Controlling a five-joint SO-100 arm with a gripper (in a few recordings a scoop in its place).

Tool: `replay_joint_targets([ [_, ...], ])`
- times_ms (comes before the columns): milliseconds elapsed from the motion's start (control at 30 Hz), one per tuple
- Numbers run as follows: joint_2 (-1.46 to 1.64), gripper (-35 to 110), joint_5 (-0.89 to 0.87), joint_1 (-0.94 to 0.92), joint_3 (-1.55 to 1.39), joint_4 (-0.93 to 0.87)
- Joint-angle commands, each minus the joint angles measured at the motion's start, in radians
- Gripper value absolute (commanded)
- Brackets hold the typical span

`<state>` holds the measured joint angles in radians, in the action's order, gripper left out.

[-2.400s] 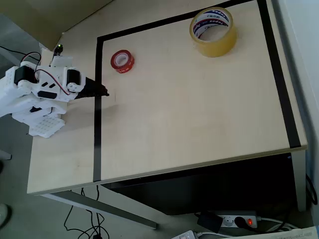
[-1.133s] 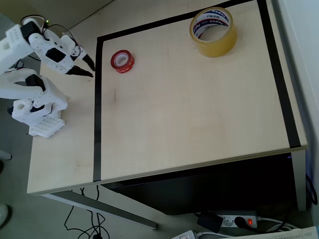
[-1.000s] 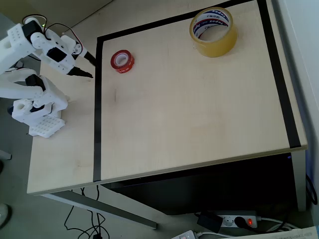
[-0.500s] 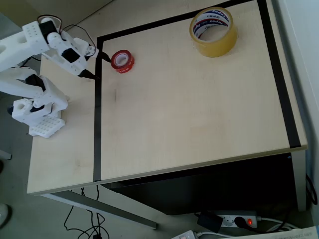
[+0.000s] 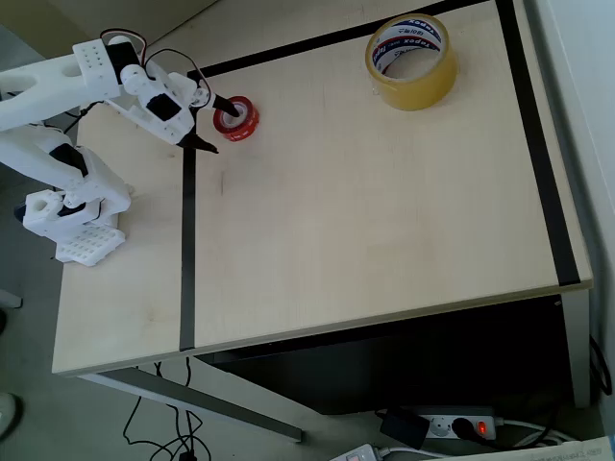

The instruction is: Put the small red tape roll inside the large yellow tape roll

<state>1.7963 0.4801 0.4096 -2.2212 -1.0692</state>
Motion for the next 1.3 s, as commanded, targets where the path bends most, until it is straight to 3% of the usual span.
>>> replay_joint_targets([
  [0,-0.012,26,0.146,-0.002,0.089,-0.005],
  [233,-0.132,25,0.146,0.008,0.132,0.008],
  [400,-0.184,0,0.146,-0.002,0.163,0.002],
  [1100,-0.132,0,0.146,-0.075,0.179,-0.040],
  [1267,-0.040,0,0.144,-0.112,0.282,-0.146],
])
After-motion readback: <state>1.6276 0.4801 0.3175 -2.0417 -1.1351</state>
